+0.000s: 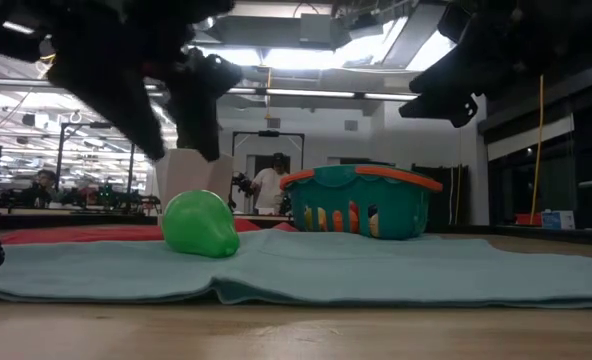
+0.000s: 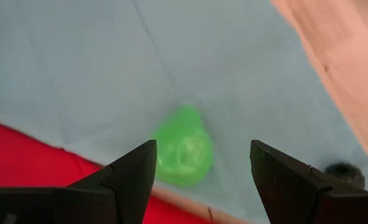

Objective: Pick and placing Produce into tupperware
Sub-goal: Put the green pear into the blue basket

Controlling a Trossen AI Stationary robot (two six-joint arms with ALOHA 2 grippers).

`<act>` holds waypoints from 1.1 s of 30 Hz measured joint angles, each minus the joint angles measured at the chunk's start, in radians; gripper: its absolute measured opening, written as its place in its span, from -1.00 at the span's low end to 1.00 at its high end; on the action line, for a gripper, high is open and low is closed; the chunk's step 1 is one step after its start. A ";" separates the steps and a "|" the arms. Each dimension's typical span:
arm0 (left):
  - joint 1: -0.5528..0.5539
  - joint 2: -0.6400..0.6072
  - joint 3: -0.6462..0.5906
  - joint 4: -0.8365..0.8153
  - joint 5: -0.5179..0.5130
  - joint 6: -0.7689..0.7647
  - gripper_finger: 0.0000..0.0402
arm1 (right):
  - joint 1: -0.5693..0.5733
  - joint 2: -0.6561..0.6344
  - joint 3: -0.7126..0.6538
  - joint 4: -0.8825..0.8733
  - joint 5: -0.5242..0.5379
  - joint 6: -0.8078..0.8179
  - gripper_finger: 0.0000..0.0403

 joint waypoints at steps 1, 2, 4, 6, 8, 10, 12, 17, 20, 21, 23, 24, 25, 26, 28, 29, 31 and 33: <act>0.000 0.014 0.013 -0.025 0.002 0.002 0.23 | 0.000 0.006 0.000 0.006 0.000 0.000 0.23; 0.000 0.028 0.029 -0.038 0.004 0.003 0.23 | 0.000 0.010 0.001 0.007 0.000 0.001 0.23; 0.007 0.052 0.052 -0.054 0.023 0.006 0.23 | 0.000 0.016 0.000 0.002 0.000 0.000 0.23; 0.013 0.061 0.057 -0.057 0.029 0.024 0.23 | 0.000 0.026 0.001 0.004 0.000 0.001 0.23; 0.021 0.059 0.060 -0.054 0.030 0.036 0.23 | 0.000 0.033 -0.001 0.008 0.000 0.000 0.23; 0.030 0.059 0.061 -0.054 0.031 0.035 0.23 | 0.000 0.040 0.000 0.006 0.000 0.000 0.23; 0.038 0.059 0.061 -0.055 0.033 0.031 0.23 | 0.000 0.048 0.000 0.015 0.000 -0.001 0.23; 0.057 0.075 0.060 -0.055 0.080 0.028 0.23 | 0.000 0.052 0.000 0.014 0.000 -0.002 0.23; 0.070 0.095 0.061 -0.035 0.116 0.029 0.23 | 0.000 0.052 0.000 0.013 0.000 -0.005 0.23; 0.075 0.101 0.060 -0.045 0.125 0.029 0.23 | 0.000 0.052 0.000 0.013 0.000 -0.005 0.23; 0.085 0.108 0.059 -0.046 0.146 0.029 0.23 | 0.000 0.052 0.000 0.012 0.000 -0.004 0.23; 0.090 0.114 0.060 -0.036 0.156 0.029 0.23 | 0.000 0.052 0.000 0.013 0.000 -0.005 0.23; 0.094 0.119 0.060 -0.036 0.165 0.029 0.23 | 0.000 0.052 0.000 0.014 0.000 -0.007 0.23; 0.097 0.120 0.059 -0.045 0.168 0.029 0.23 | 0.000 0.052 0.000 0.014 0.000 -0.008 0.23; 0.099 0.119 0.059 -0.038 0.174 0.030 0.23 | 0.000 0.052 0.000 0.013 0.000 -0.008 0.23; 0.103 0.118 0.059 -0.037 0.175 0.030 0.23 | 0.000 0.052 0.000 0.014 0.000 -0.007 0.23; 0.105 0.119 0.059 -0.041 0.175 0.030 0.23 | 0.000 0.052 0.000 0.013 0.000 -0.007 0.23; 0.106 0.119 0.059 -0.040 0.175 0.030 0.23 | 0.000 0.052 0.000 0.013 0.000 -0.009 0.23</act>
